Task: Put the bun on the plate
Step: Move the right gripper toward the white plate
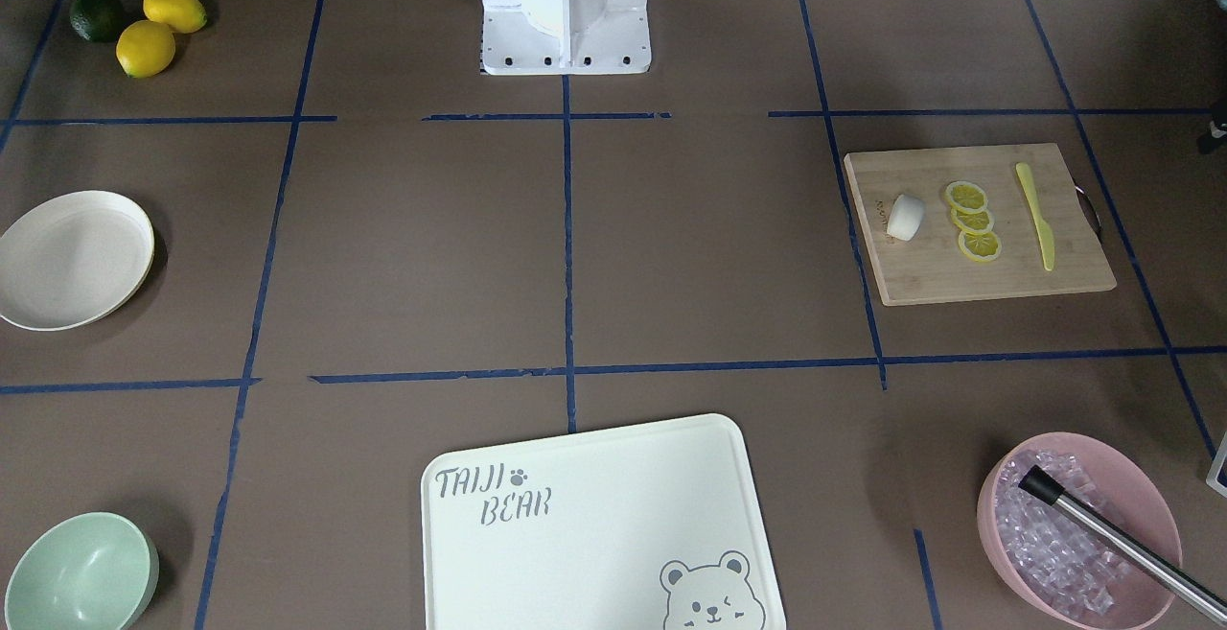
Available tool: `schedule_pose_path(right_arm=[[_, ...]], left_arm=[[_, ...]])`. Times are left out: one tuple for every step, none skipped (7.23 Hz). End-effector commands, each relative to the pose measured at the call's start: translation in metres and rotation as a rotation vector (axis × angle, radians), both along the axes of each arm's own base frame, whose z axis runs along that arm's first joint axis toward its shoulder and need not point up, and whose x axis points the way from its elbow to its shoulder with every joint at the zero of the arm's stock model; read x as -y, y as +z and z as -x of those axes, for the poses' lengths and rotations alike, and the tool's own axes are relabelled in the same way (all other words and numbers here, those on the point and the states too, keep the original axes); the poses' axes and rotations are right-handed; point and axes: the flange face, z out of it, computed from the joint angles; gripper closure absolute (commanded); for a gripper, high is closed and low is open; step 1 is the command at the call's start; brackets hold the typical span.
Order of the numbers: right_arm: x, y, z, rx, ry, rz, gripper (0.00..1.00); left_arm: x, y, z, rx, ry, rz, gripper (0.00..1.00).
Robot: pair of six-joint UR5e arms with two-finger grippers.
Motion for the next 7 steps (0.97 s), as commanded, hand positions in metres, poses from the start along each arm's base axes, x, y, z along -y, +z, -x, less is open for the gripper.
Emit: schedule_pose_path(right_arm=[[0.001, -0.002, 0.011, 0.003, -0.024, -0.012, 0.0], [0.001, -0.002, 0.013, 0.003, -0.029, -0.012, 0.0], [0.001, -0.003, 0.013, 0.003, -0.028, -0.013, 0.0], [0.002, -0.004, 0.013, 0.004, -0.027, -0.013, 0.0], [0.001, -0.002, 0.015, 0.004, -0.029, -0.009, 0.0], [0.001, -0.002, 0.036, -0.001, -0.064, 0.0, 0.01], [0.002, -0.005, 0.063, -0.008, -0.029, 0.035, 0.01]], left_arm=[[0.003, -0.042, -0.054, -0.056, -0.022, -0.018, 0.0], [-0.001, -0.059, -0.079, -0.065, -0.005, -0.021, 0.0], [-0.001, -0.064, -0.092, -0.043, 0.013, -0.042, 0.0], [-0.004, -0.068, -0.109, -0.005, 0.036, -0.067, 0.0], [-0.004, -0.069, -0.109, -0.002, 0.037, -0.074, 0.0], [-0.005, -0.069, -0.11, -0.002, 0.039, -0.072, 0.0], [-0.005, -0.071, -0.11, -0.003, 0.038, -0.074, 0.0]])
